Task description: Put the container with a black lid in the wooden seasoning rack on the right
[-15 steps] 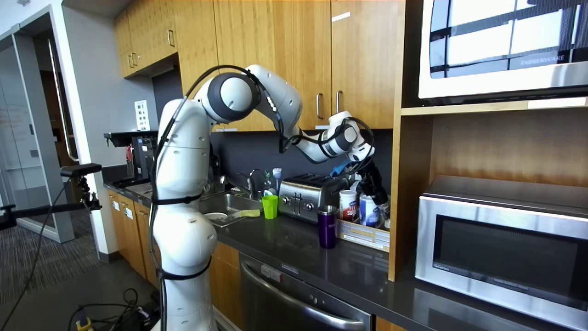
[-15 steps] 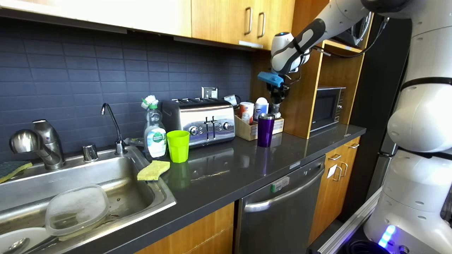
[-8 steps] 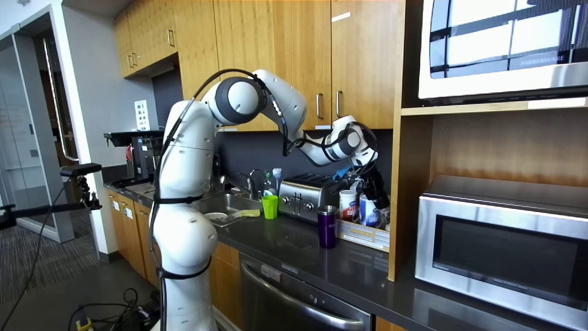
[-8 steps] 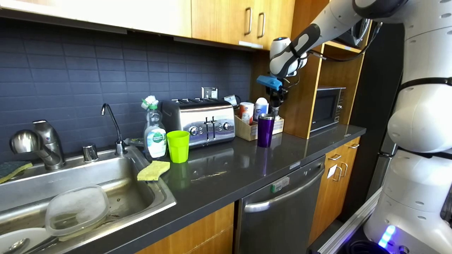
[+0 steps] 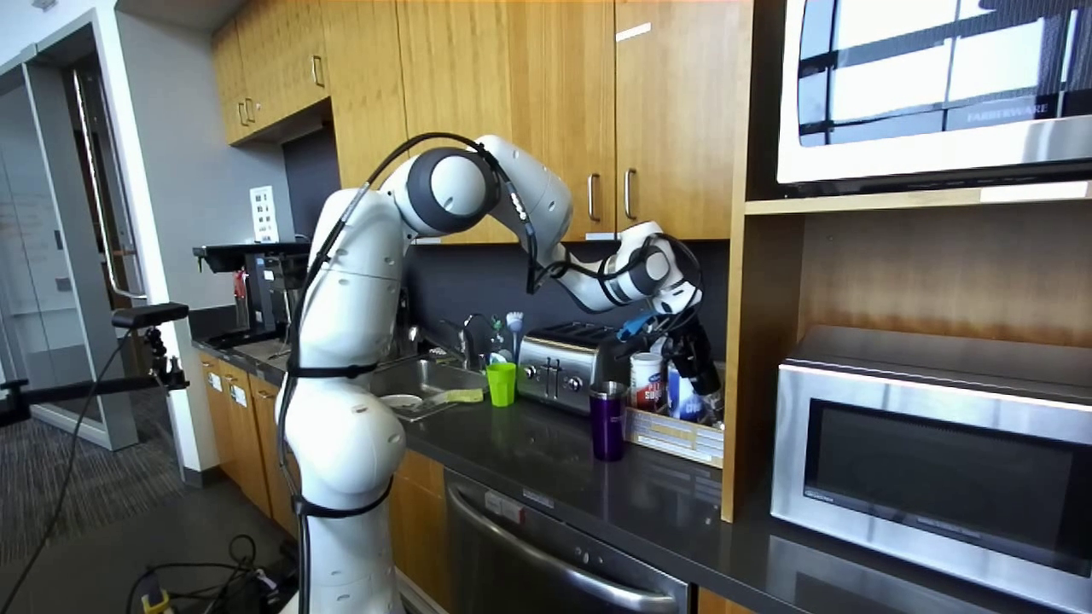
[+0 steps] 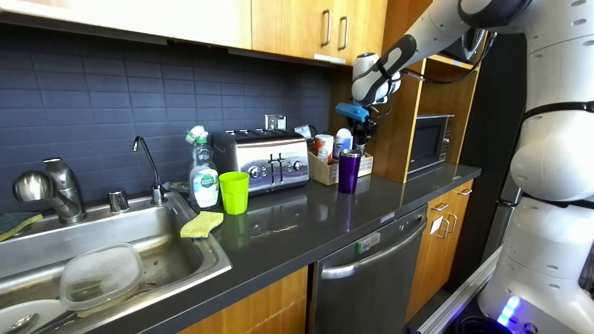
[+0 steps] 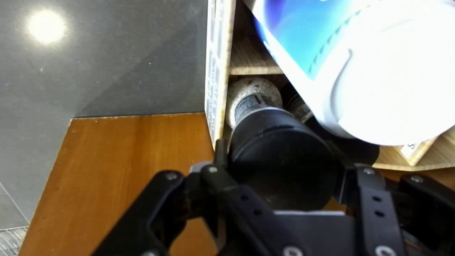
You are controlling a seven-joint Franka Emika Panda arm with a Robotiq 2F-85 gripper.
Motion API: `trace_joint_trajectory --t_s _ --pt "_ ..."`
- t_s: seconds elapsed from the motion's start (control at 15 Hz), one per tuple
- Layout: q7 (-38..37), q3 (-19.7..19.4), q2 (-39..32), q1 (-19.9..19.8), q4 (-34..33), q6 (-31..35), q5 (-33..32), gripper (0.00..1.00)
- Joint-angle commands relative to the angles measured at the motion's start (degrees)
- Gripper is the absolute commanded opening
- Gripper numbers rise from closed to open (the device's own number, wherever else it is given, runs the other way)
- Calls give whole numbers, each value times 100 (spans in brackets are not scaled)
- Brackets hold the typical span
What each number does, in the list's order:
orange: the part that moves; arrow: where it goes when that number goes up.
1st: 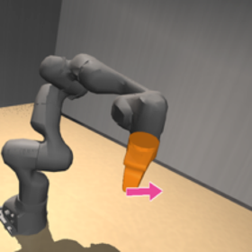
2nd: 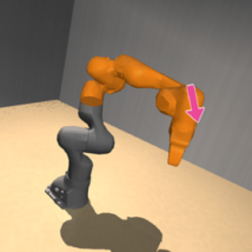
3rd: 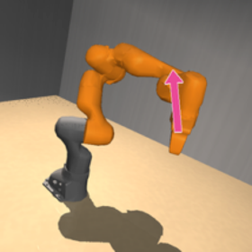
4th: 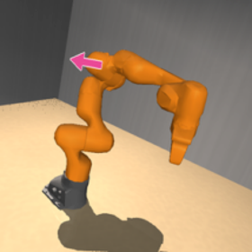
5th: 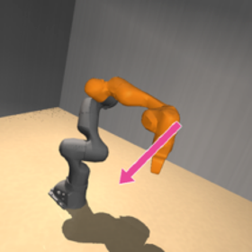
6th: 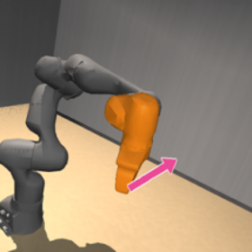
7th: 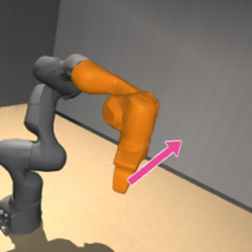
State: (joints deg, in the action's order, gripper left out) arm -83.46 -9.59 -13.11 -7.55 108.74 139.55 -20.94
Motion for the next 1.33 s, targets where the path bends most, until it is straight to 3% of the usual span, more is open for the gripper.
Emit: trace_joint_trajectory --t_s 0.0,0.8,0.87,0.93,1.07,1.27 --pt "23 -175 -122 127 -175 -9 23 39" --pt "-4 -337 -645 276 -523 -4 68 39" --pt "-7 -347 -658 287 -538 8 65 76" --pt "-17 -360 -678 298 -573 6 59 90" --pt "-35 -391 -698 320 -644 29 44 98" --pt "-73 -437 -646 350 -695 111 4 100"
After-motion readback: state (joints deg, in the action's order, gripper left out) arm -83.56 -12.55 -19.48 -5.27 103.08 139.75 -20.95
